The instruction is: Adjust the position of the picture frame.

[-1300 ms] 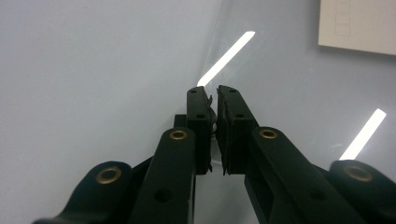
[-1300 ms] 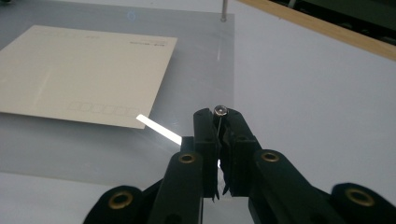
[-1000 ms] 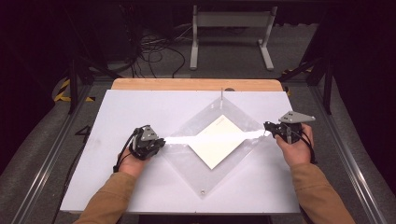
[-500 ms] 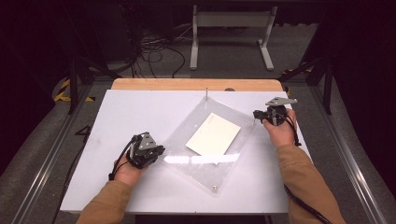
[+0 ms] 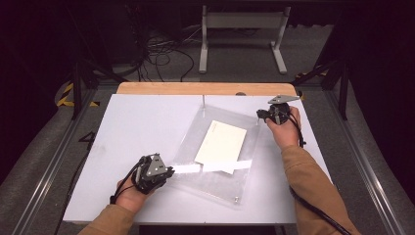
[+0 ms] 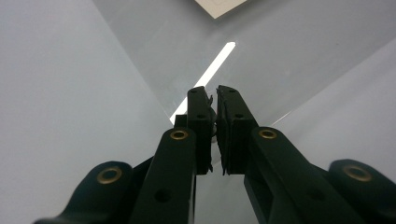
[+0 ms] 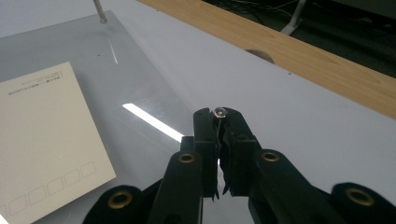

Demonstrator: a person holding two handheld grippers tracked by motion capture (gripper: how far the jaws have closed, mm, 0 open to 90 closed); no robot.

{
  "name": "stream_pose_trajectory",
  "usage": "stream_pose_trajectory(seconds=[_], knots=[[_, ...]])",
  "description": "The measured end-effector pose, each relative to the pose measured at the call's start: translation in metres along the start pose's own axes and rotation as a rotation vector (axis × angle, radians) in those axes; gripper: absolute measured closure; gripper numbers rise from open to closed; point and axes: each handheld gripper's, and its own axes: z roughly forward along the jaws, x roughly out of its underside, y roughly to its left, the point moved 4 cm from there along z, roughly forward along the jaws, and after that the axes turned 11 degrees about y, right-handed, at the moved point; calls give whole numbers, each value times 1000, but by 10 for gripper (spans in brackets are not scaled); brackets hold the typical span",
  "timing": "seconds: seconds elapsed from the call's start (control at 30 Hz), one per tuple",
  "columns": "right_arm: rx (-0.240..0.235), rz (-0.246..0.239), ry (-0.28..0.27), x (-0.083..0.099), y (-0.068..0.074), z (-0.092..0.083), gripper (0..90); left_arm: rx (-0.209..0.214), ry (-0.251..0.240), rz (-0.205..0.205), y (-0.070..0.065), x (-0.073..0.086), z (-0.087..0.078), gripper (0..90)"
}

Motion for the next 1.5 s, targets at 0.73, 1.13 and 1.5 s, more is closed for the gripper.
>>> stream_pose_trajectory(seconds=[0.73, 1.13, 1.5], knots=[[27, 4, -9, -14, 4, 36, 733, 9, 23, -256, 27, 28, 7, 898], [-48, 46, -37, 17, 2, 19, 655, 112, 70, -216, 23, 24, 20, 900], [-59, 102, -55, 26, -13, 12, 589, 257, 72, -105, -23, 2, 27, 900]])
